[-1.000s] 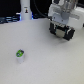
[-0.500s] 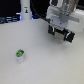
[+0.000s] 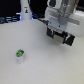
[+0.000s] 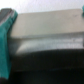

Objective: Open the kcup holder, insert the kcup into the holder, and close the kcup holder

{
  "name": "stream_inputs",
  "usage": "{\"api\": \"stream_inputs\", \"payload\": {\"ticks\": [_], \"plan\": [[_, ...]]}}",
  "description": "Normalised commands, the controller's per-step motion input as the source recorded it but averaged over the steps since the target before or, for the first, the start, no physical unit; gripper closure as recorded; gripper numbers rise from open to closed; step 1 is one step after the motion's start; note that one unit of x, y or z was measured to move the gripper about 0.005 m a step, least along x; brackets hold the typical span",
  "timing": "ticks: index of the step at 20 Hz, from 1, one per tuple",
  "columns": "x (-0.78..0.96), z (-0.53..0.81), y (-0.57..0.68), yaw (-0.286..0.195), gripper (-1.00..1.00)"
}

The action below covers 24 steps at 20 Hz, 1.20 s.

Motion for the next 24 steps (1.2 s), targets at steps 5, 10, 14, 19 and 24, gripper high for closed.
{"api": "stream_inputs", "payload": {"ticks": [5,10,14,19,24], "plan": [[0.62,0.14,-0.37,-0.060,-1.00],[0.01,0.01,-0.05,-0.007,-1.00],[0.05,0.36,-0.24,-0.112,-1.00],[0.01,0.45,-0.45,-0.203,-1.00],[-0.02,0.34,-0.46,-0.250,-1.00]]}}
